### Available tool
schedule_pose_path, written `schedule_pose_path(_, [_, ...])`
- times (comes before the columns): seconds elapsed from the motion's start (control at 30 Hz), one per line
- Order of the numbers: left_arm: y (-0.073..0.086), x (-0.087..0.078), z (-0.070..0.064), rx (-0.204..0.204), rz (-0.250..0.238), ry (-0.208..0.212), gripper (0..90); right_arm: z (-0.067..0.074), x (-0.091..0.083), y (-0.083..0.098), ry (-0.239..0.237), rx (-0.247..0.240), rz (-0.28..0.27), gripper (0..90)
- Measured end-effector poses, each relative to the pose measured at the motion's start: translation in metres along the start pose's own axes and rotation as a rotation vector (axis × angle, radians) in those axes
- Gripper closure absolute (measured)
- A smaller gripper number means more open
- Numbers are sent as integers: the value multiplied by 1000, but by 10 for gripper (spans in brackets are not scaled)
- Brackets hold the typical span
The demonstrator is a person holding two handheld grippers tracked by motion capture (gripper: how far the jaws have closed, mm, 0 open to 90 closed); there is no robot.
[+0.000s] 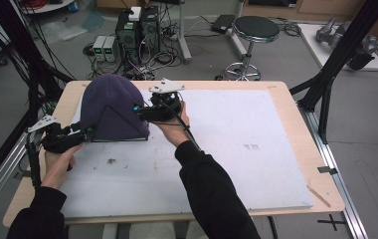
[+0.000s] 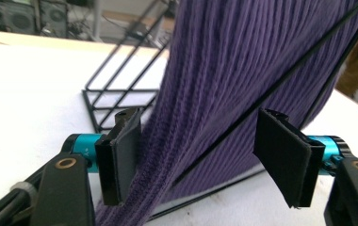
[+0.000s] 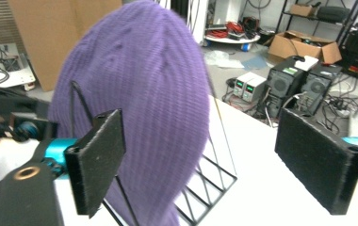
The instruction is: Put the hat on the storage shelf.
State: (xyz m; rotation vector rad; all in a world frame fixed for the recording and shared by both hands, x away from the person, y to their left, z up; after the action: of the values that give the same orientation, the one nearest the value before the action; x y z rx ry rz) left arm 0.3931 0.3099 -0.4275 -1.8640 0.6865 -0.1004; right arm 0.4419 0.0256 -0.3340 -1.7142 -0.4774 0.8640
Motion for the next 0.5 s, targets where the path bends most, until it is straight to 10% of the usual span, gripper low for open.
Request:
schedule_pose_path(0.27, [-9,-16,-9,12,-145,-20,318,-41,-41,6,94,42,-24,122])
schedule_pose_path(0.5, [-11,-21,-13,15,-163,-39,287,-66,-77,19,160,55,-26,119])
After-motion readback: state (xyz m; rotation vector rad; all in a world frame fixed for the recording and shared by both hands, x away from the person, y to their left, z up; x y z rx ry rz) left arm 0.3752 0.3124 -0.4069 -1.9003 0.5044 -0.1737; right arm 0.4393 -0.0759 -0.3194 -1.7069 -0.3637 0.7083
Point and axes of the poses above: each handheld gripper's, and its own axes: x roughly forward along the jaws, y roughly out of its underside, z roughly to its left, the point moved 5 cm from there along x, roughly forward along the jaws, and after that the axes turned 5 degrees about -x, right-handed, at the moved point
